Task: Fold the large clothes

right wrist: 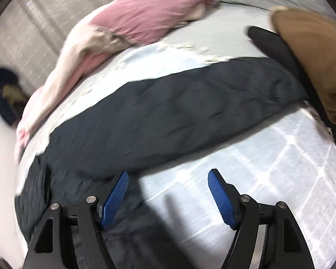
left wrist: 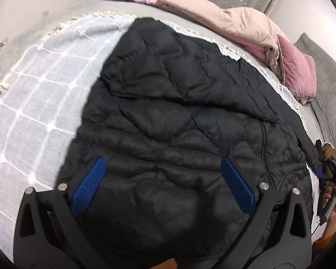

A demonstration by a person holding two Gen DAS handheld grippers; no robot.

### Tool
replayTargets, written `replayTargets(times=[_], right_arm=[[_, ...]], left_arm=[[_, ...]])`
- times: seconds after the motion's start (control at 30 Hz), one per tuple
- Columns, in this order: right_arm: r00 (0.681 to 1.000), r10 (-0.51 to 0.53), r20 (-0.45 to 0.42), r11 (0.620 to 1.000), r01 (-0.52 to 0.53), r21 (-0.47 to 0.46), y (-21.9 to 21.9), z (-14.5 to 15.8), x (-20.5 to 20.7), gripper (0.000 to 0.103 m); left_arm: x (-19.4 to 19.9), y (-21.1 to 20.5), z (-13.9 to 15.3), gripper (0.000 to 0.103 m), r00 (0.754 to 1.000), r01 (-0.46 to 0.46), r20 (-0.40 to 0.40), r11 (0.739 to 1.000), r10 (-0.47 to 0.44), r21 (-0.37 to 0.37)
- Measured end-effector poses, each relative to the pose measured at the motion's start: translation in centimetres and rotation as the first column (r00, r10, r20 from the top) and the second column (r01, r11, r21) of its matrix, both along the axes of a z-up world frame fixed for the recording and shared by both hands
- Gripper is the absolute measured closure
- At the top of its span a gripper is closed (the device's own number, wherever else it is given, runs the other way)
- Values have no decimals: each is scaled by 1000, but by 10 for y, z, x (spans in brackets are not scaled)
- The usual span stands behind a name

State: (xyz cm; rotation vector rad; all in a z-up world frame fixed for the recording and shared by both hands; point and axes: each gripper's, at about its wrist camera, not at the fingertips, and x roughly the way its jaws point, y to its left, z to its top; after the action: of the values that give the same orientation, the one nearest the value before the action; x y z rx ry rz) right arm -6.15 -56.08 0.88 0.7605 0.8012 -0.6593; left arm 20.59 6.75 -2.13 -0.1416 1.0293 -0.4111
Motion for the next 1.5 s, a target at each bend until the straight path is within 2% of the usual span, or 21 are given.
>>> replayTargets(times=[0.1,0.2,0.4,0.47,0.5,0.53,0.6,0.7,0.87,0.97,1.07,1.17,1.27,1.33,1.4,1.5], right_arm=[[994,-105,-24,993,106,51,-36,-19,-17,26],[983,-182,-6,977,181,116,-61,-36,-26,26],[983,-181,45,983,179,44,-75,-38,-16,27],[983,-178,51,984,178,11,-70,-40,-10,31],[982,-179,59,984,179,4,-71,-40,-7,47],[982,-171,77,985,171,15,-71,-41,-8,73],[982,-153,112,987,147,57,-70,-42,-6,89],[982,-136,130,989,141,-35,-59,-24,-2,95],[979,-74,192,981,106,-163,-32,24,10,98],[973,24,231,963,40,-268,4,63,25,98],[958,187,218,909,-84,-409,59,100,48,98],[906,396,149,811,-269,-520,127,117,78,98],[821,570,37,702,-463,-541,188,101,109,98],[762,646,-49,640,-575,-510,219,74,126,97],[697,699,-161,591,-689,-420,241,32,147,97],[640,711,-290,576,-767,-281,254,-20,163,92]], left_arm=[[2,-4,-2,1,1000,-17,5,1000,17,-23],[3,-3,-5,1,1000,-18,3,999,18,-44],[4,-3,-13,1,1000,-12,-4,999,12,-42],[2,-4,-14,1,1000,-13,8,999,13,-32],[1,-6,-15,1,1000,-12,15,1000,12,-20],[0,-9,-17,1,1000,-7,22,1000,7,2],[-3,-17,-20,1,999,15,38,998,-18,69],[-7,-27,-21,1,997,35,58,989,-44,142],[-6,-23,-18,1,998,45,38,993,-50,112],[-6,-20,-15,1,998,49,31,995,-52,85],[-7,-18,-10,1,998,57,28,997,-59,56],[-9,-19,-5,1,997,67,31,997,-68,35],[-10,-17,2,1,997,68,42,998,-69,15],[-12,-17,6,1,996,70,48,998,-70,7],[-14,-16,10,1,996,69,58,998,-68,1],[-18,-22,21,1,993,87,78,996,-88,9]])
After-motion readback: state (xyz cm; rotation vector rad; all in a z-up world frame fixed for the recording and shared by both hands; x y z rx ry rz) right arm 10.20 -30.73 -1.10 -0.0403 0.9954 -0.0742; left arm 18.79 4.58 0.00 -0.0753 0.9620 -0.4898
